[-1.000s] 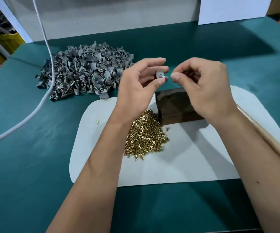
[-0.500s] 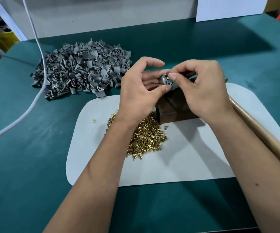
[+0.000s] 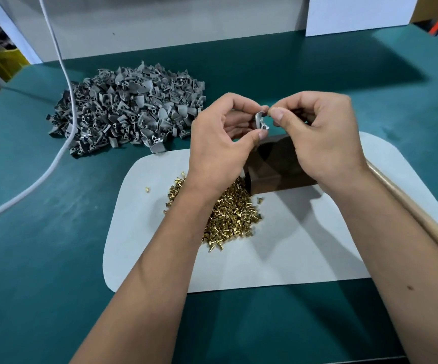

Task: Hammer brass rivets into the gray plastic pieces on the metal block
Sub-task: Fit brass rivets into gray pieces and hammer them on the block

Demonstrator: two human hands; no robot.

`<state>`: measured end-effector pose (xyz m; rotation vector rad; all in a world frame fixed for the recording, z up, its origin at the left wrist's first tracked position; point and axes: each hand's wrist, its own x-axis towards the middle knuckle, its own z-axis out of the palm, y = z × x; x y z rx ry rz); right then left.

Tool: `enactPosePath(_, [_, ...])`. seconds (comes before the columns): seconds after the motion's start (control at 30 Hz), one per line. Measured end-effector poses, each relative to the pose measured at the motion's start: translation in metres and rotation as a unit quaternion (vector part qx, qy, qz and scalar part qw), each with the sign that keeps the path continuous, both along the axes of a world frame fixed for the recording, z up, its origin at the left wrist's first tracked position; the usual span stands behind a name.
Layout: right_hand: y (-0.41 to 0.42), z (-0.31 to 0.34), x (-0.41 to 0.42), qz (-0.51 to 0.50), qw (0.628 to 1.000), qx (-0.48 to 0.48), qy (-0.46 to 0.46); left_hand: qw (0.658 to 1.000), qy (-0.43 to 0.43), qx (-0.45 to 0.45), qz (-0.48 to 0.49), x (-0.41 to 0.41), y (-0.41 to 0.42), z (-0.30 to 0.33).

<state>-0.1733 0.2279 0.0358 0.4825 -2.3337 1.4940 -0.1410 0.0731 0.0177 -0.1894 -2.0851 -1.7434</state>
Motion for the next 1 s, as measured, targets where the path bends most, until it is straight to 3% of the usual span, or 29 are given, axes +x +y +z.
enactPosePath(0.3, [-0.0003, -0.0037, -0.0014, 0.002, 1.000, 0.000, -0.013, 0.998, 0.000, 0.059, -0.012, -0.0031, -0.0001, -0.0052])
enactPosePath(1.0, [0.0001, -0.0008, 0.0010, -0.002, 0.999, 0.003, -0.032, 0.995, -0.004, 0.092, -0.023, -0.0028, -0.0002, -0.0059])
